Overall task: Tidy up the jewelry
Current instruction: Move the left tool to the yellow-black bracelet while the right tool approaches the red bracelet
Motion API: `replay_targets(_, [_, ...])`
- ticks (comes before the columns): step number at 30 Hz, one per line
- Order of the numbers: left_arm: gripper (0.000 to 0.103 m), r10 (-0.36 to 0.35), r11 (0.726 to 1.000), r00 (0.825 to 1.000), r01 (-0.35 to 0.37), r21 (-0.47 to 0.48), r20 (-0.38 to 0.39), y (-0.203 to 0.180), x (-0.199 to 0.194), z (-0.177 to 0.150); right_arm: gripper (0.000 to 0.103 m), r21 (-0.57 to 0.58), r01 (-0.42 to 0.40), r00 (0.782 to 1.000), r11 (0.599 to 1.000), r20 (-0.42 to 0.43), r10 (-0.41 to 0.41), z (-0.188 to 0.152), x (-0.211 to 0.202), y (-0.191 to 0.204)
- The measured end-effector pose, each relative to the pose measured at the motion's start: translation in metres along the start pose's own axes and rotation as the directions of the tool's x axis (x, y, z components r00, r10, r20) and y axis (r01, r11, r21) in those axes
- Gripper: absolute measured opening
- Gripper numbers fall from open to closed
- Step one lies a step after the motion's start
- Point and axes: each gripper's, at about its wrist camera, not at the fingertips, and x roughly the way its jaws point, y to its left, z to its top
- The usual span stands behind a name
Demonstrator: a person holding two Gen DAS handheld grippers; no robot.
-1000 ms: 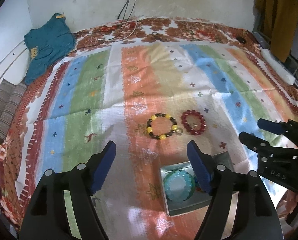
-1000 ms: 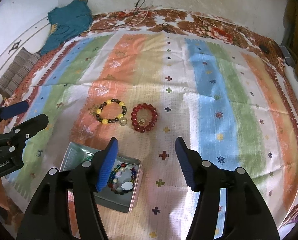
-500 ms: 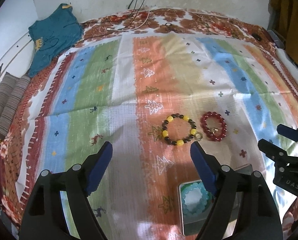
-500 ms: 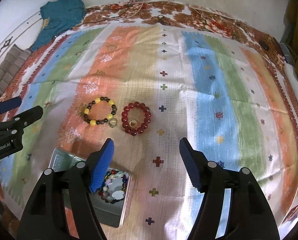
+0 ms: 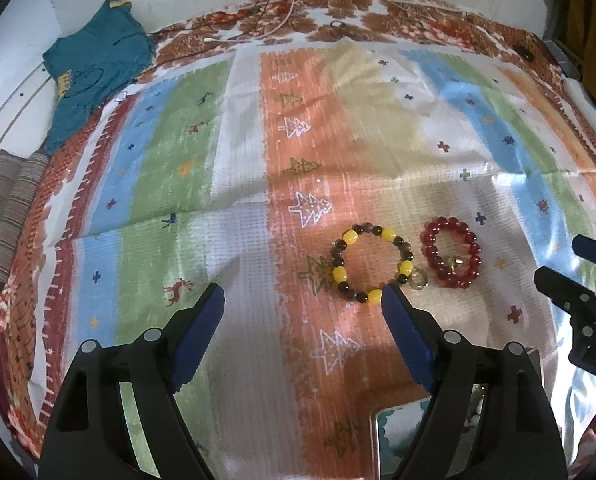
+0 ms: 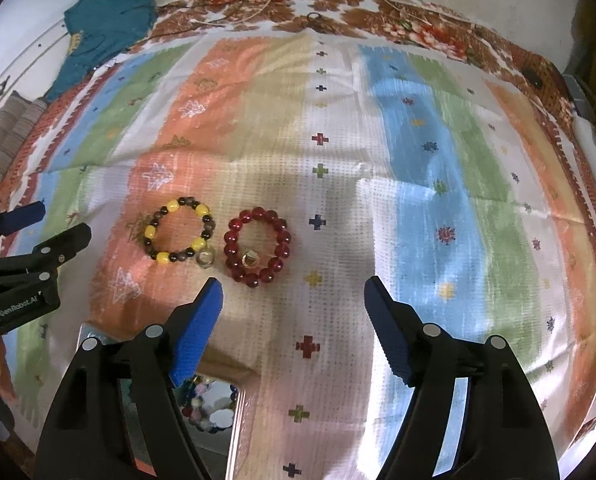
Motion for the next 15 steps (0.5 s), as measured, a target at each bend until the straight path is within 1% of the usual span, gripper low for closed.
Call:
replay_targets(6, [0.080, -0.009, 1.000, 1.000, 0.009, -0.004, -0.023, 0.002, 0.016, 0.004, 0.073, 0.004, 0.003, 1.000, 1.000, -0.030, -0.003, 0.005, 0.018, 0.000])
replay_targets(15, [0.080, -0.002, 0.999, 0.999, 0.004, 0.041, -0.049, -0.008, 0.038, 0.010, 0.073, -0.002, 0.042, 0.997, 0.999, -0.066, -0.043, 0.014, 0.046, 0.000])
